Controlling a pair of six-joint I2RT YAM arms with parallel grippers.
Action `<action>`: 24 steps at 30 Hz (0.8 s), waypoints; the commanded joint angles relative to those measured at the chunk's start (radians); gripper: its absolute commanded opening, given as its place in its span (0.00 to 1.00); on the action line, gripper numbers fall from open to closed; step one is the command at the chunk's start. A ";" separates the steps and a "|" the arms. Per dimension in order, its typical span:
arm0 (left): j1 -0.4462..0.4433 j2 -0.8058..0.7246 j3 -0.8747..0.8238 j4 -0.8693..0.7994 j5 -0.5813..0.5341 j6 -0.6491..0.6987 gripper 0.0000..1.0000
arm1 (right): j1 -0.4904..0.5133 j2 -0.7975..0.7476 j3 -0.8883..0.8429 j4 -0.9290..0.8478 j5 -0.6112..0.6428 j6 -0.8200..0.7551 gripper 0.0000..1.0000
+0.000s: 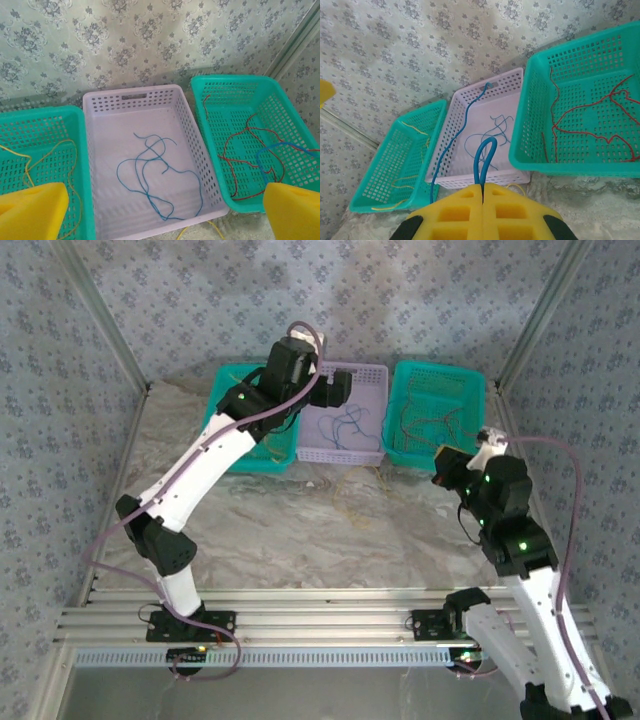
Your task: Untangle the cables
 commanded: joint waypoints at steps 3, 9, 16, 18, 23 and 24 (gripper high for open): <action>0.008 -0.105 -0.088 -0.001 -0.025 0.003 1.00 | -0.007 0.164 0.136 0.030 0.001 -0.033 0.00; 0.010 -0.243 -0.309 -0.035 -0.078 -0.024 1.00 | 0.004 0.395 0.338 -0.047 -0.015 -0.098 0.00; 0.066 -0.485 -0.603 -0.007 -0.140 -0.027 1.00 | 0.042 0.631 0.551 -0.126 -0.012 -0.158 0.00; 0.096 -0.539 -0.666 -0.003 -0.140 -0.032 1.00 | 0.062 0.691 0.611 -0.145 0.005 -0.172 0.00; 0.133 -0.681 -0.810 0.049 -0.170 -0.013 1.00 | 0.129 0.856 0.782 -0.221 0.076 -0.234 0.00; 0.134 -0.701 -0.830 0.062 -0.171 -0.005 1.00 | 0.137 0.894 0.821 -0.239 0.083 -0.242 0.00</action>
